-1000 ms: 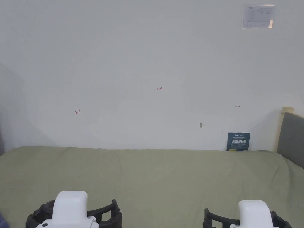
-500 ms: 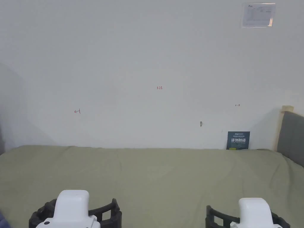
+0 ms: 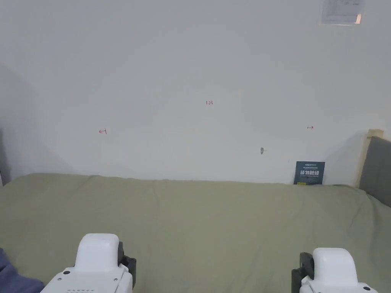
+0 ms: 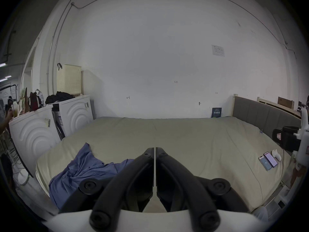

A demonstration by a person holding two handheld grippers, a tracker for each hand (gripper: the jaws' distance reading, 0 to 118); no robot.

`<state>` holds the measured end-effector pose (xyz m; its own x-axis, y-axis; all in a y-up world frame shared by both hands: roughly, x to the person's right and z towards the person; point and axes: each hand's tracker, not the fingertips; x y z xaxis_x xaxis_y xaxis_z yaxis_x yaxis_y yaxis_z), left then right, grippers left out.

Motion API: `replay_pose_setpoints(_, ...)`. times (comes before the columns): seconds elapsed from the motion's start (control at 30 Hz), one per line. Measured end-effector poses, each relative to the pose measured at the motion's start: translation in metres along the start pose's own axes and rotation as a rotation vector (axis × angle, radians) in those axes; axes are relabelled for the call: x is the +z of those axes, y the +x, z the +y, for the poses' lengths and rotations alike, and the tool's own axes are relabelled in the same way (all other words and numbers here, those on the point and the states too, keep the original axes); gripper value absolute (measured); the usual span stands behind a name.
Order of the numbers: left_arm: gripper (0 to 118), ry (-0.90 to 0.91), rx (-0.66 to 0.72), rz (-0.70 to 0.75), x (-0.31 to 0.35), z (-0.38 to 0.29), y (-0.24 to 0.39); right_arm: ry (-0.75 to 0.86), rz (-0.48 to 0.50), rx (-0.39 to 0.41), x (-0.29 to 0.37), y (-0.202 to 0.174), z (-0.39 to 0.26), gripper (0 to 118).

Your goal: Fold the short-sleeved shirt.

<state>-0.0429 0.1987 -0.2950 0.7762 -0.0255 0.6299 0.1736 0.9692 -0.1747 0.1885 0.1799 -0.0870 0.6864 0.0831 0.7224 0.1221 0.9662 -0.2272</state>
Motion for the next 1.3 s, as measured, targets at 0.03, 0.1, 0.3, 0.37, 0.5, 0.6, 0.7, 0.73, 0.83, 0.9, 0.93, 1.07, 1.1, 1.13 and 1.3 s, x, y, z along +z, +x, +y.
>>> replay_pose_setpoints(0.03, 0, 0.001, 0.000, 0.000, 0.000, 0.000, -0.001, 0.000, 0.002, -0.001, 0.000, 0.002, -0.001, 0)
replay_pose_setpoints(0.1, 0, -0.001, 0.009, -0.006, 0.000, 0.000, -0.003, -0.005, 0.005, -0.003, -0.001, 0.003, -0.001, 0)
replay_pose_setpoints(0.3, 0, -0.011, 0.046, 0.082, 0.008, -0.004, -0.036, -0.023, 0.064, 0.002, -0.008, -0.016, -0.001, 0)
replay_pose_setpoints(0.37, 0, -0.016, 0.067, 0.148, 0.015, -0.007, -0.057, -0.029, 0.114, 0.018, -0.013, -0.035, -0.002, 0)
replay_pose_setpoints(0.5, 0, -0.041, 0.082, 0.266, 0.038, -0.015, -0.106, -0.021, 0.259, 0.044, -0.025, -0.087, -0.006, 0)
replay_pose_setpoints(0.6, 0, -0.065, 0.064, 0.384, 0.058, -0.022, -0.139, -0.032, 0.387, 0.029, -0.028, -0.130, -0.006, 0)
replay_pose_setpoints(0.7, 0, -0.096, 0.076, 0.482, 0.078, -0.031, -0.170, -0.035, 0.483, 0.067, -0.029, -0.166, -0.013, 0)
replay_pose_setpoints(0.73, 0, -0.110, 0.079, 0.506, 0.084, -0.034, -0.180, -0.032, 0.509, 0.079, -0.028, -0.175, -0.015, 0)
replay_pose_setpoints(0.83, 0, -0.147, 0.092, 0.570, 0.090, -0.045, -0.204, -0.048, 0.555, 0.103, -0.025, -0.195, -0.021, 0)
replay_pose_setpoints(0.9, 0, -0.160, 0.105, 0.572, 0.088, -0.050, -0.214, -0.056, 0.573, 0.113, -0.027, -0.201, -0.026, 0)
replay_pose_setpoints(0.93, 0, -0.169, 0.116, 0.572, 0.084, -0.052, -0.217, -0.060, 0.570, 0.117, -0.029, -0.202, -0.028, 0)
replay_pose_setpoints(1.07, 0, -0.225, 0.128, 0.502, 0.057, -0.064, -0.222, -0.090, 0.563, 0.118, -0.035, -0.202, -0.028, 0)
replay_pose_setpoints(1.1, 0, -0.252, 0.124, 0.479, 0.046, -0.068, -0.222, -0.098, 0.557, 0.115, -0.040, -0.201, -0.030, 0)
replay_pose_setpoints(1.13, 0, -0.267, 0.122, 0.461, 0.035, -0.072, -0.221, -0.110, 0.554, 0.116, -0.043, -0.199, -0.031, 0)
replay_pose_setpoints(1.3, 0, -0.400, 0.196, 0.314, -0.032, -0.098, -0.224, -0.156, 0.517, 0.126, -0.052, -0.193, -0.039, 0)
